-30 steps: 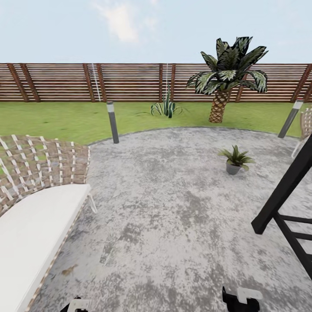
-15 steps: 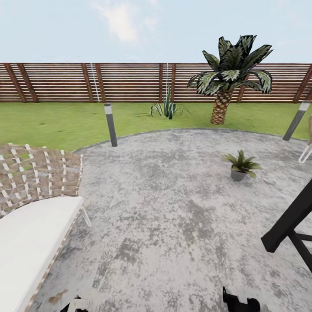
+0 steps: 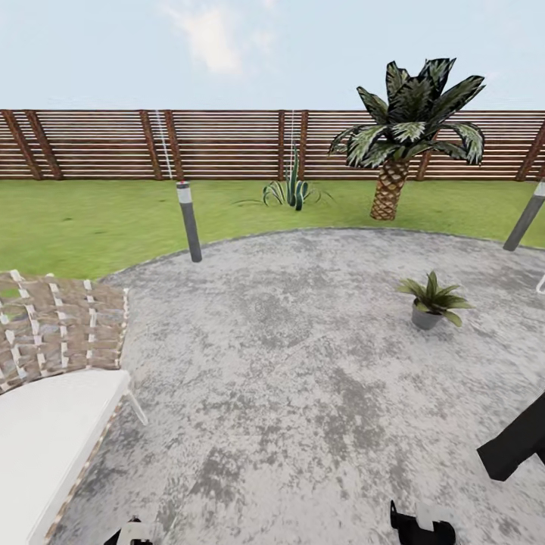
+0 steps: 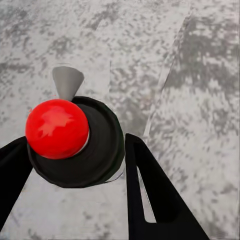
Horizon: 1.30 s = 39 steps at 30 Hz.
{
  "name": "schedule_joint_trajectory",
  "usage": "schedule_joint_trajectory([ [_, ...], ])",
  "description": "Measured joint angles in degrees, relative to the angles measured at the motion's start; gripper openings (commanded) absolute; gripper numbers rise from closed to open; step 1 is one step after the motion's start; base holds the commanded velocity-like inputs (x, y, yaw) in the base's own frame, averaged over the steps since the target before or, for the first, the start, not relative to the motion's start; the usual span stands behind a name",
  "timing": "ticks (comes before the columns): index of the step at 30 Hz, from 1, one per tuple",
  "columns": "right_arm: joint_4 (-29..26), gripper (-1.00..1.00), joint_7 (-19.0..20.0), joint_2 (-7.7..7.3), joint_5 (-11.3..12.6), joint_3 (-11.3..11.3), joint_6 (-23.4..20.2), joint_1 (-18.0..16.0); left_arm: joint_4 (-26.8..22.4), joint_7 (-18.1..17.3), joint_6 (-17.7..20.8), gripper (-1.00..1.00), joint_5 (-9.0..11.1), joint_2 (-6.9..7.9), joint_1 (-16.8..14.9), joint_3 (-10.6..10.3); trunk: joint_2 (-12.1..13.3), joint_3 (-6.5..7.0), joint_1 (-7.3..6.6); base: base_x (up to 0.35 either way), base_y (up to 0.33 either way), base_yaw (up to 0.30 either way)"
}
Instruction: Pick up the pesticide atomizer in the garden and spray insectifuge to fully cover both potted plants in the garden.
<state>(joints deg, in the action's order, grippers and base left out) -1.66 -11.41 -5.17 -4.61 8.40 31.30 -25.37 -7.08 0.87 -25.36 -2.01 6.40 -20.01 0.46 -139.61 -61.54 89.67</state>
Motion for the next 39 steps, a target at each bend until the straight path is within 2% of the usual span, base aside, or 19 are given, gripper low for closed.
schedule_joint_trajectory([
  [5,-0.07,1.00,0.05,0.29,0.01,-0.08,0.01,0.00,0.00,0.01,-0.02,-1.00,1.24,-0.06,0.00,0.18,0.00,0.00,0.00,0.339,0.000,0.000],
  [20,0.01,1.00,0.07,0.42,0.03,-0.08,-0.08,0.00,0.00,-0.05,-0.03,-1.00,1.41,-0.07,0.00,0.19,0.00,0.00,0.00,0.339,0.000,-0.009],
  [39,-0.07,1.00,0.07,0.41,0.03,-0.08,-0.08,0.01,0.02,-0.05,-0.03,-1.00,1.46,-0.08,-0.02,0.19,0.00,0.00,0.00,0.339,0.000,-0.249],
])
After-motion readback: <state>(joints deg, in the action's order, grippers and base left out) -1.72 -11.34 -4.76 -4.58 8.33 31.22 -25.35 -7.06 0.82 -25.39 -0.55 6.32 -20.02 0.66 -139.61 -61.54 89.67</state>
